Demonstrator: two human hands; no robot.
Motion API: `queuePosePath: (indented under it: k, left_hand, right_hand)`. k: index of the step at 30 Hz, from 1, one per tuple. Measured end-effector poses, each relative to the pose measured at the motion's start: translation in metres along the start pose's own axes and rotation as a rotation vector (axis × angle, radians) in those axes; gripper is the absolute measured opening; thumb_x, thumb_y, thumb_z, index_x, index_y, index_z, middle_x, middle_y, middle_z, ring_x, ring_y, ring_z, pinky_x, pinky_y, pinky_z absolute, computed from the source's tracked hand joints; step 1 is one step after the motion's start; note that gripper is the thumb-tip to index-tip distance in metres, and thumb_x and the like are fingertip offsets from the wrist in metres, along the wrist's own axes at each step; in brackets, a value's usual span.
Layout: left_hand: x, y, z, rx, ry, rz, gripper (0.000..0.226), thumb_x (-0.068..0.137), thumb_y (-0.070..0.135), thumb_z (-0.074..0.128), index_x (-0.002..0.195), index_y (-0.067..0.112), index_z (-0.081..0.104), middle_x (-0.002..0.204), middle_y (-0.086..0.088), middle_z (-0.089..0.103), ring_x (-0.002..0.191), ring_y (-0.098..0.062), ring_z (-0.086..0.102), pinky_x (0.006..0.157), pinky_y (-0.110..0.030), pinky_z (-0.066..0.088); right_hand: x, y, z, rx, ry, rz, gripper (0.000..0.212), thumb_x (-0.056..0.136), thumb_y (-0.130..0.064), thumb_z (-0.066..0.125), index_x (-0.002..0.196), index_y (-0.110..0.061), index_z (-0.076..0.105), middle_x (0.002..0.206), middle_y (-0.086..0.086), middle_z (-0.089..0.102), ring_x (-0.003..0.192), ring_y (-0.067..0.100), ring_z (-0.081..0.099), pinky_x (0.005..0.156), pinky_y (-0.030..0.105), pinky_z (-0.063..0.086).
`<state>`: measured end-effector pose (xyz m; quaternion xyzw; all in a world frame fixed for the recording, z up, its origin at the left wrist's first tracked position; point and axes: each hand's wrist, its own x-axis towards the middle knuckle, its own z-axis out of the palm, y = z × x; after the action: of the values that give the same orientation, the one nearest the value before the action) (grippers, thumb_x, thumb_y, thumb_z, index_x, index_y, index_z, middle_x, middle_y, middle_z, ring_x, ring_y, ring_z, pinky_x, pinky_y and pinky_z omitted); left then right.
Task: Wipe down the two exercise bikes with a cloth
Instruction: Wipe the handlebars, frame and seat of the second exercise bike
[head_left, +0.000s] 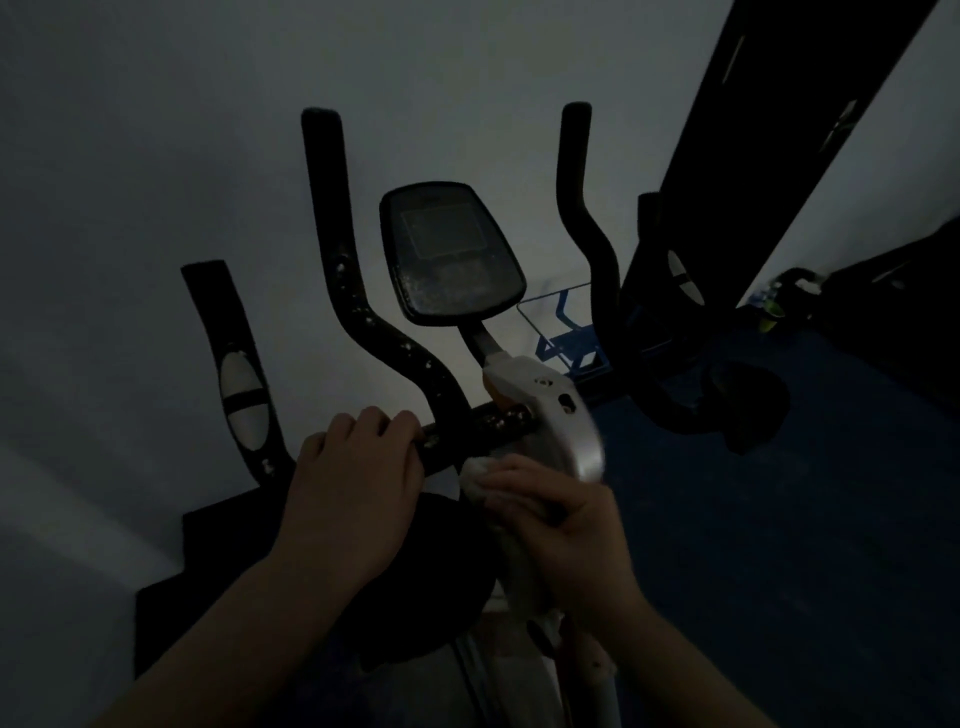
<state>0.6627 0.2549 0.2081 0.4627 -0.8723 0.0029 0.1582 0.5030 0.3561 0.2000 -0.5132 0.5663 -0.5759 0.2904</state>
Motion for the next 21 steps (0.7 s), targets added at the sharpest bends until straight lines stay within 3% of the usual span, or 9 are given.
queuePosePath:
  k: [4,6,11,13,15,18,21]
  left_hand:
    - [0.001,0.000,0.003,-0.040,0.017,-0.024,0.042,0.086,0.035,0.018,0.093,0.022,0.058,0.085,-0.001,0.059,0.076,-0.022,0.052,0.067,-0.034,0.039]
    - [0.001,0.000,0.003,-0.049,-0.008,-0.030,0.046,0.085,0.038,0.014,0.096,0.023,0.056,0.088,0.000,0.057,0.079,-0.022,0.050,0.070,-0.036,0.040]
    - [0.001,-0.002,0.003,-0.087,-0.029,-0.056,0.049,0.081,0.043,0.008,0.098,0.028,0.052,0.093,0.005,0.053,0.085,-0.017,0.045,0.073,-0.031,0.033]
    - [0.001,-0.002,0.005,-0.110,-0.028,-0.067,0.049,0.082,0.044,0.010,0.099,0.029,0.054,0.094,0.007,0.054,0.085,-0.016,0.046,0.073,-0.030,0.032]
    - [0.005,0.001,0.000,-0.281,-0.019,-0.153,0.041,0.091,0.043,0.020,0.105,0.027,0.056,0.097,0.006,0.056,0.090,-0.015,0.050,0.076,-0.030,0.038]
    - [0.022,0.007,-0.011,-0.737,0.012,-0.364,0.026,0.097,0.028,0.038,0.122,0.026,0.045,0.112,0.008,0.052,0.098,-0.013,0.053,0.085,-0.031,0.044]
    - [0.042,0.010,-0.010,-1.021,0.121,-0.557,0.023,0.097,0.019,0.041,0.119,0.024,0.043,0.117,0.000,0.057,0.100,-0.018,0.058,0.086,-0.035,0.047]
  right_hand:
    - [0.022,-0.011,-0.019,0.065,-0.132,0.207,0.019,0.080,-0.006,0.071,0.090,-0.021,0.077,0.090,-0.007,0.076,0.089,0.008,0.070,0.079,0.021,0.056]
    - [0.026,-0.013,-0.012,0.015,-0.062,0.150,0.021,0.081,-0.008,0.071,0.088,-0.028,0.075,0.090,-0.012,0.075,0.088,0.005,0.069,0.082,0.023,0.055]
    - [-0.003,-0.005,0.009,-0.176,0.019,-0.055,0.029,0.078,-0.004,0.073,0.089,-0.031,0.074,0.098,-0.028,0.070,0.095,-0.007,0.065,0.083,0.007,0.047]
    - [0.012,-0.022,-0.008,-0.216,-0.174,0.056,0.032,0.078,-0.004,0.072,0.081,-0.036,0.070,0.082,-0.037,0.067,0.087,-0.018,0.061,0.076,-0.001,0.043]
    - [0.037,-0.041,-0.025,-0.335,-0.379,0.085,0.028,0.081,-0.011,0.071,0.079,-0.039,0.069,0.073,-0.031,0.068,0.082,-0.018,0.061,0.069,-0.001,0.043]
    - [0.080,-0.055,-0.030,-0.569,-0.230,-0.297,0.011,0.082,-0.023,0.069,0.083,-0.033,0.074,0.085,-0.013,0.072,0.082,0.002,0.063,0.071,0.012,0.048]
    - [0.097,-0.038,-0.002,-0.810,-0.356,-0.604,0.015,0.081,-0.023,0.067,0.095,-0.024,0.074,0.100,-0.010,0.070,0.088,0.006,0.053,0.073,0.019,0.043]
